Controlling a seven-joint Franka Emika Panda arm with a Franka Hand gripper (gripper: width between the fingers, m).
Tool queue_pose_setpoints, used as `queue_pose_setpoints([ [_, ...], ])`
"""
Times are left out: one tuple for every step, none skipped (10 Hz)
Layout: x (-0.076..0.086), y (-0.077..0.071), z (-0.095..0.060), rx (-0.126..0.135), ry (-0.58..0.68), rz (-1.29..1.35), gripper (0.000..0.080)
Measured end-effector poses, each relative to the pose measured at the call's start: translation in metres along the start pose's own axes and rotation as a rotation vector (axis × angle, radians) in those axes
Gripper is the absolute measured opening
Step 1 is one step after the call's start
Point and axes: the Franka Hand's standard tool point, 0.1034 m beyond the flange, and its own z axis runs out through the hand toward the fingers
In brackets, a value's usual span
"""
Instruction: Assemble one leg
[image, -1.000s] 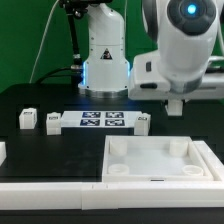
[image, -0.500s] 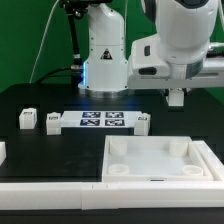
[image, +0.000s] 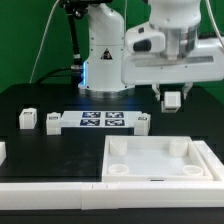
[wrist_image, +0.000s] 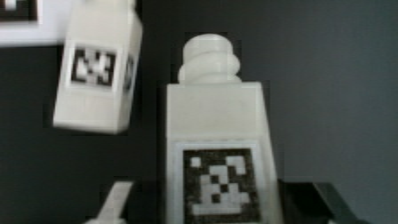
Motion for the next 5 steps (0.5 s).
queue_pose_setpoints([
  [0.004, 0.001, -0.004, -0.002, 0.043, -0.015, 0.0291],
  [0.017, -0.002, -0.013, 0.005, 0.166, -0.032, 0.0291],
  [0.016, -0.004, -0.011, 0.015, 0.284, -0.037, 0.0291],
  [0.013, -0.006, -0.009, 0.026, 0.382, -0.048, 0.0291],
  [0.013, -0.009, -0.011, 0.038, 0.483, -0.071, 0.0291],
])
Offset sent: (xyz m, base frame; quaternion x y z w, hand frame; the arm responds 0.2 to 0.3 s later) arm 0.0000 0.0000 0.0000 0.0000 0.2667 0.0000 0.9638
